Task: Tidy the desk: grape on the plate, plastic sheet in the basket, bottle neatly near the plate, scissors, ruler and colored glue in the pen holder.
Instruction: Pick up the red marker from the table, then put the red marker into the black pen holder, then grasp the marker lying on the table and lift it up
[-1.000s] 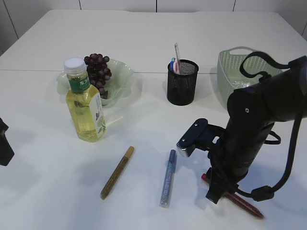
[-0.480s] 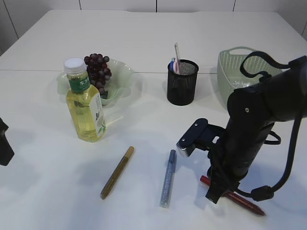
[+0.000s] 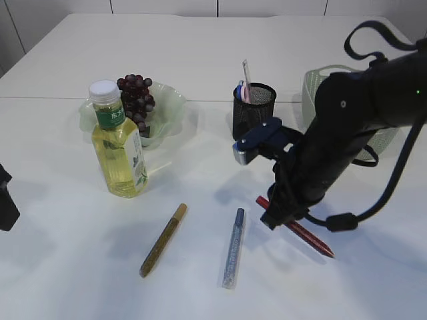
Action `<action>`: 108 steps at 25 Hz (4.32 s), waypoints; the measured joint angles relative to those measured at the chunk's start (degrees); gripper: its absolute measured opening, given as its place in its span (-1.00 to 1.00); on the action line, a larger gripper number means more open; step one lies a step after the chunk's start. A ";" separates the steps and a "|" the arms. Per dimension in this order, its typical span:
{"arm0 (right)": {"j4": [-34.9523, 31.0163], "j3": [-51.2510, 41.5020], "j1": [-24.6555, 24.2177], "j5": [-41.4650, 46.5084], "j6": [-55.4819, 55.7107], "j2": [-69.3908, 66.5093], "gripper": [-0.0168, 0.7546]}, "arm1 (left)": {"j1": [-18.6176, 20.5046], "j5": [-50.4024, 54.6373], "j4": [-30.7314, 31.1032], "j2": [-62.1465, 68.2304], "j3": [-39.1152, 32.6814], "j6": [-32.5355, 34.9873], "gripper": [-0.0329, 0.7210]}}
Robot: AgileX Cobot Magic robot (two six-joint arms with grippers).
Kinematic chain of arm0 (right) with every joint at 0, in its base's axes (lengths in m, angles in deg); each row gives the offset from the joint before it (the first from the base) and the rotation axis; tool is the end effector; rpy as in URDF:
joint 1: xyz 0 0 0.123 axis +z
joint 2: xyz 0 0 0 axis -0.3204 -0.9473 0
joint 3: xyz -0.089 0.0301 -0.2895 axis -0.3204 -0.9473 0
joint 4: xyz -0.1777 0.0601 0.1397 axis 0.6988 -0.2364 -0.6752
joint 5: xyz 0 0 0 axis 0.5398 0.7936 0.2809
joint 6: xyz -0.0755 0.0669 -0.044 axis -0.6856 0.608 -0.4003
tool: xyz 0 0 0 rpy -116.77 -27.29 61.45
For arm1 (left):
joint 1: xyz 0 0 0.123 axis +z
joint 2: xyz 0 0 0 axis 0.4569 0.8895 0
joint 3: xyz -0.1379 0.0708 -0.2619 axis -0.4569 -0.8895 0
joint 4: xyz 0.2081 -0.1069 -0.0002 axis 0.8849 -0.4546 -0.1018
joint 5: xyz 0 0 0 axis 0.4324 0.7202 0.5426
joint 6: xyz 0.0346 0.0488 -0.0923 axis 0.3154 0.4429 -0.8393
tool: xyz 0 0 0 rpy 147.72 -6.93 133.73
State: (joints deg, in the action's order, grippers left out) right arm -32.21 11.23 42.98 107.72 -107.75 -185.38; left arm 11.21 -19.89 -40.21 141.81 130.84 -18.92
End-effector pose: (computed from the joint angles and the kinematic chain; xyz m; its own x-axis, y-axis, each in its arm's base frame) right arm 0.3147 0.1548 0.1771 -0.6494 -0.7051 -0.2848 -0.7343 0.6788 -0.0059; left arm 0.2019 -0.0703 0.2733 -0.9633 0.1704 -0.2072 0.1994 0.9715 -0.1279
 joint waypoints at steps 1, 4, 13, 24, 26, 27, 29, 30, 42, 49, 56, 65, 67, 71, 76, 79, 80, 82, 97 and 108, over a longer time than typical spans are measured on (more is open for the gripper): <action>-1.23 1.17 -0.78 0.09 -0.27 0.10 -0.55 | 0.00 0.00 0.00 0.00 0.00 0.00 0.19; -7.29 5.97 -3.62 1.37 -3.33 0.10 -0.56 | 0.00 0.11 0.00 0.00 0.00 0.00 0.19; -30.38 18.87 -13.59 -0.47 -16.25 0.10 -0.56 | 0.00 0.11 0.00 0.00 0.00 0.00 0.19; -67.20 21.10 -15.63 -13.95 -49.00 -2.07 -0.56 | 0.00 0.83 0.00 0.00 0.00 0.00 0.19; -77.38 21.10 -15.63 -14.98 -58.88 -3.80 -0.56 | 0.00 1.42 0.00 0.00 0.00 0.00 0.19; -82.26 21.10 -15.63 -15.49 -63.14 -4.80 -0.56 | 0.00 1.55 0.00 0.00 0.00 0.00 0.19; -89.23 21.51 -15.63 -16.23 -70.40 -6.52 -0.56 | 0.00 1.55 0.00 0.00 0.00 0.00 0.19; -90.58 21.93 -15.63 -16.68 -72.89 -7.35 -0.56 | 0.00 1.55 0.00 0.00 0.00 0.00 0.19; -93.14 31.59 -15.63 -17.01 -78.44 -17.07 -0.56 | 0.00 1.55 0.00 0.00 0.00 0.00 0.19; -93.14 31.98 -15.63 -17.01 -78.60 -20.75 -0.07 | 0.00 1.55 0.00 0.00 0.00 0.00 0.19; -92.23 31.98 -15.63 -17.68 -73.84 -18.96 0.34 | 0.00 1.55 0.00 0.00 0.00 0.00 0.19; -46.90 31.98 -15.63 -11.58 -25.22 -10.89 0.30 | 0.00 1.55 0.00 0.00 0.00 0.00 0.19; -31.49 31.98 -15.07 -6.93 -9.87 -8.58 0.26 | 0.00 1.55 0.00 0.00 0.00 0.00 0.19; -7.78 31.98 -12.61 3.54 16.01 -4.02 0.18 | 0.00 1.55 0.00 0.00 0.00 0.00 0.19; 0.38 31.98 -7.69 15.67 29.92 -0.49 0.17 | 0.00 1.55 0.00 0.00 0.00 0.00 0.19; 2.28 31.98 -4.16 22.20 36.03 -0.37 0.17 | 0.00 1.55 0.00 0.00 0.00 0.00 0.19; 3.00 31.98 -2.57 23.65 37.82 -0.37 0.17 | 0.00 1.55 0.00 0.00 0.00 0.00 0.19; 5.34 31.98 0.98 26.19 42.62 -0.37 0.17 | 0.00 1.55 0.00 0.00 0.00 0.00 0.19; 10.54 31.98 14.88 31.42 65.38 -9.46 0.15 | 0.00 -1.12 0.00 0.00 0.00 0.00 0.19; 11.40 31.98 14.88 30.95 64.33 -17.80 0.14 | 0.00 -1.38 0.00 0.00 0.00 0.00 0.19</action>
State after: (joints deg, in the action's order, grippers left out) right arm -20.81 43.21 57.86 138.67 -43.42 -203.18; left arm 11.21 -21.27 -40.21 141.81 130.84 -18.92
